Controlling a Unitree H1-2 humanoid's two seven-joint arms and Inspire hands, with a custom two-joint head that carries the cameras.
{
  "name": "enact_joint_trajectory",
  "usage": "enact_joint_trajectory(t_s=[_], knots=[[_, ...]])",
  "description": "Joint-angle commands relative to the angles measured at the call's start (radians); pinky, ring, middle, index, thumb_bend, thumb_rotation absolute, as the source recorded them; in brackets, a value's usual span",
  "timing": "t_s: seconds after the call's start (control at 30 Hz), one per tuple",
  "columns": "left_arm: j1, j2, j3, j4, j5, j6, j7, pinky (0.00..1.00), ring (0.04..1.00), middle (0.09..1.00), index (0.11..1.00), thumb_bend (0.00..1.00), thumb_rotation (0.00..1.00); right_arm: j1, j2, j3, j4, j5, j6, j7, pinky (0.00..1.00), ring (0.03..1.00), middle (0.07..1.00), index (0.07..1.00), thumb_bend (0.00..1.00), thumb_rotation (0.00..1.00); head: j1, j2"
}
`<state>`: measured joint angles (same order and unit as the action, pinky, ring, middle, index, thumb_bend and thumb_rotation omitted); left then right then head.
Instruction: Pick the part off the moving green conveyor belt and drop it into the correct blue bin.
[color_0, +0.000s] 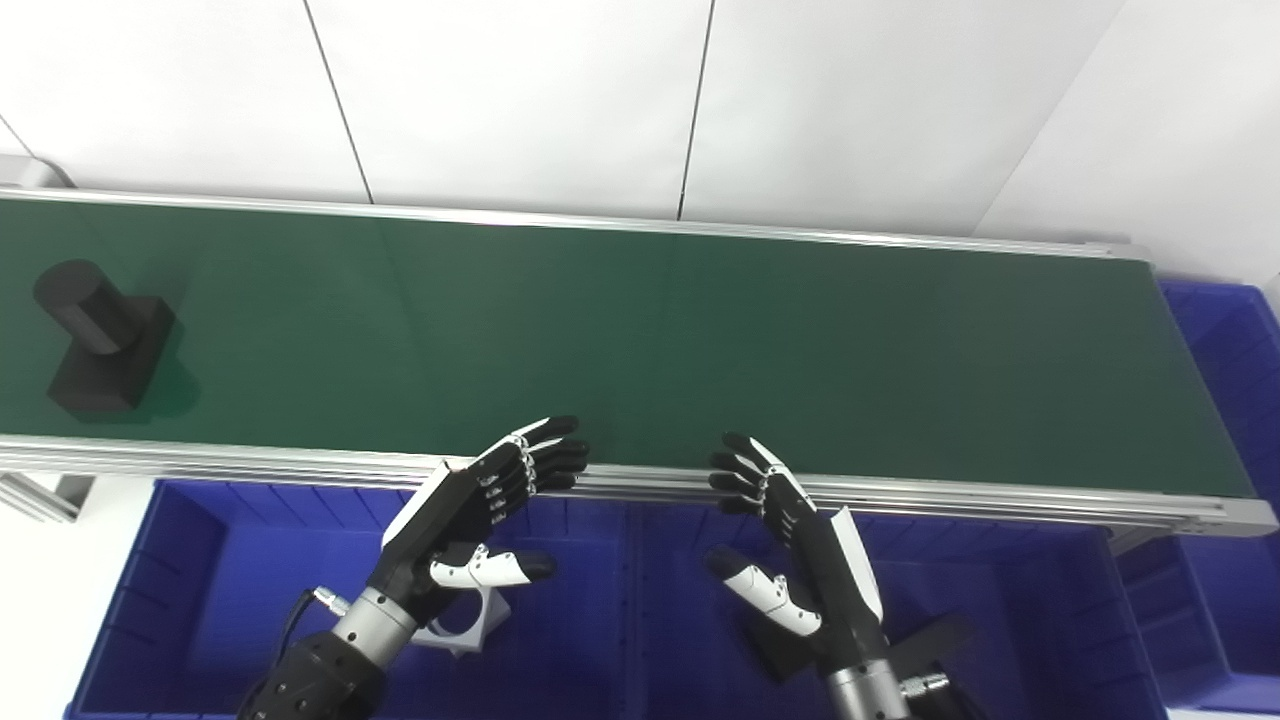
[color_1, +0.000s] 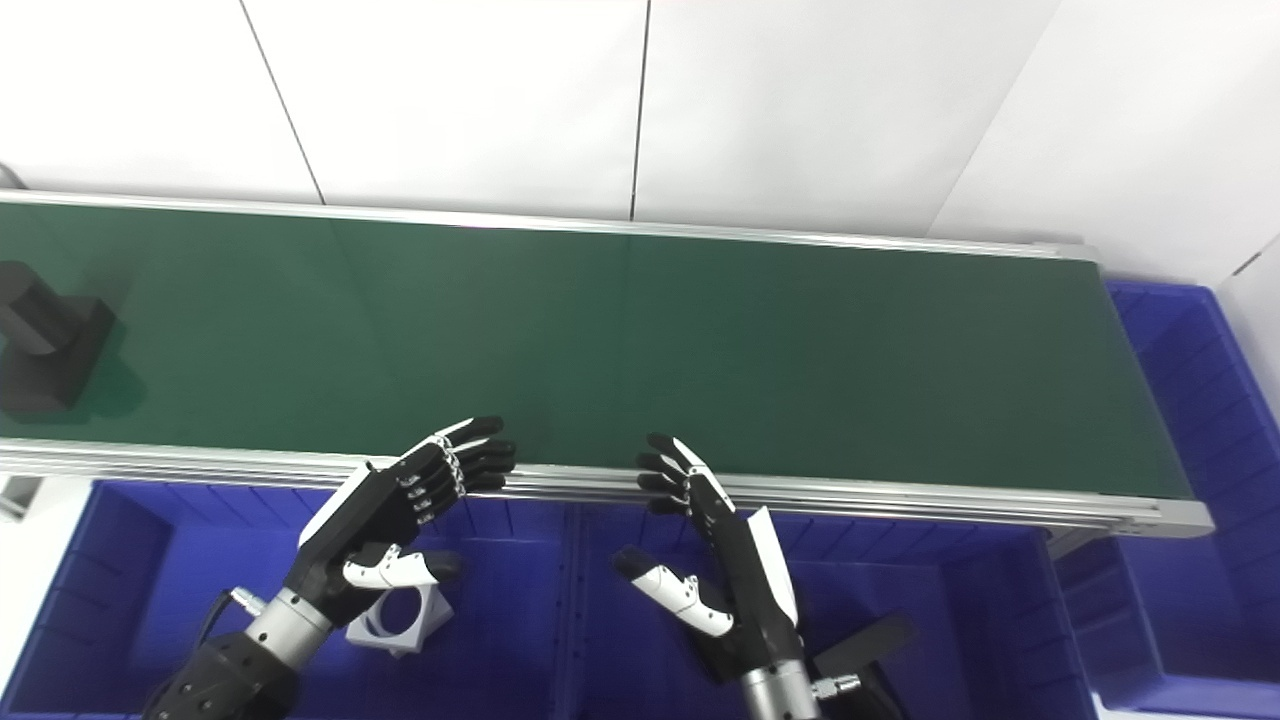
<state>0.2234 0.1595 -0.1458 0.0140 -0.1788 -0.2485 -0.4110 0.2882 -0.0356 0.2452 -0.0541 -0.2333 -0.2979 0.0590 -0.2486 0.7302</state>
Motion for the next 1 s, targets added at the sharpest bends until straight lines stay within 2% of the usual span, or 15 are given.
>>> enact_joint_trajectory(t_s=[0.0,0.13,0.2,0.23,0.27,0.3,0.33,0.37,0.4,0.43,0.5,0.7,0.97], knots=[[-0.013,0.001,-0.006,-0.014,-0.001,-0.038,-0.004,0.81,0.826,0.831,0.878,0.95,0.42,-0.008,0.002,-0.002,-0.011,0.004,-0.062,-0.015,0.71,0.786,0.824,0.882,0.72,0.70,0.007,-0.002],[-0.015,-0.004,-0.011,-0.013,0.004,-0.037,-0.001,0.81,0.826,0.829,0.878,0.95,0.42,-0.010,-0.002,-0.006,-0.002,0.015,-0.066,-0.012,0.71,0.786,0.824,0.884,0.72,0.69,0.035,-0.010],[-0.016,-0.007,-0.016,-0.008,0.012,-0.043,0.001,0.81,0.829,0.831,0.881,0.95,0.42,-0.009,-0.007,-0.008,0.002,0.021,-0.073,-0.010,0.71,0.788,0.827,0.886,0.72,0.69,0.073,-0.020],[-0.016,-0.013,-0.019,-0.006,0.017,-0.040,0.004,0.81,0.830,0.832,0.882,0.95,0.42,-0.009,-0.012,-0.010,0.004,0.026,-0.077,-0.008,0.71,0.789,0.827,0.886,0.72,0.69,0.132,-0.030],[-0.015,-0.016,-0.022,-0.006,0.020,-0.037,0.007,0.81,0.830,0.831,0.880,0.96,0.41,-0.008,-0.015,-0.012,0.006,0.029,-0.080,-0.007,0.71,0.789,0.829,0.889,0.72,0.69,0.132,-0.030],[-0.014,-0.025,-0.026,-0.005,0.019,-0.033,0.009,0.82,0.830,0.830,0.879,0.96,0.40,-0.008,-0.023,-0.015,0.009,0.035,-0.086,-0.004,0.71,0.789,0.830,0.890,0.72,0.69,0.207,-0.044],[-0.014,-0.031,-0.029,-0.005,0.018,-0.030,0.011,0.82,0.827,0.823,0.874,0.97,0.38,-0.007,-0.028,-0.017,0.011,0.039,-0.090,-0.003,0.71,0.790,0.833,0.894,0.71,0.69,0.207,-0.044],[-0.013,-0.041,-0.035,-0.005,0.028,-0.029,0.017,0.82,0.825,0.821,0.872,0.97,0.37,-0.006,-0.038,-0.022,0.012,0.047,-0.096,0.001,0.71,0.790,0.834,0.896,0.71,0.69,0.291,-0.064],[-0.012,-0.048,-0.040,-0.005,0.036,-0.028,0.021,0.81,0.820,0.819,0.868,0.96,0.37,-0.005,-0.045,-0.024,0.013,0.053,-0.101,0.003,0.72,0.792,0.835,0.899,0.71,0.69,0.291,-0.064],[-0.014,-0.055,-0.046,-0.001,0.047,-0.031,0.027,0.81,0.818,0.819,0.867,0.96,0.37,-0.006,-0.052,-0.028,0.017,0.061,-0.105,0.004,0.72,0.792,0.835,0.900,0.71,0.70,0.351,-0.083],[-0.016,-0.071,-0.058,0.008,0.067,-0.031,0.039,0.80,0.814,0.821,0.867,0.98,0.38,-0.007,-0.065,-0.035,0.020,0.076,-0.115,0.007,0.72,0.792,0.833,0.901,0.70,0.70,0.405,-0.107],[-0.029,-0.110,-0.077,0.049,0.103,-0.035,0.062,0.80,0.817,0.827,0.858,1.00,0.36,-0.023,-0.091,-0.045,0.059,0.098,-0.161,0.008,0.72,0.792,0.833,0.909,0.63,0.67,0.492,-0.167],[-0.056,-0.140,-0.091,0.120,0.126,-0.067,0.080,0.81,0.817,0.825,0.858,1.00,0.34,-0.047,-0.114,-0.049,0.110,0.115,-0.171,0.001,0.72,0.792,0.834,0.914,0.62,0.68,0.588,-0.245]])
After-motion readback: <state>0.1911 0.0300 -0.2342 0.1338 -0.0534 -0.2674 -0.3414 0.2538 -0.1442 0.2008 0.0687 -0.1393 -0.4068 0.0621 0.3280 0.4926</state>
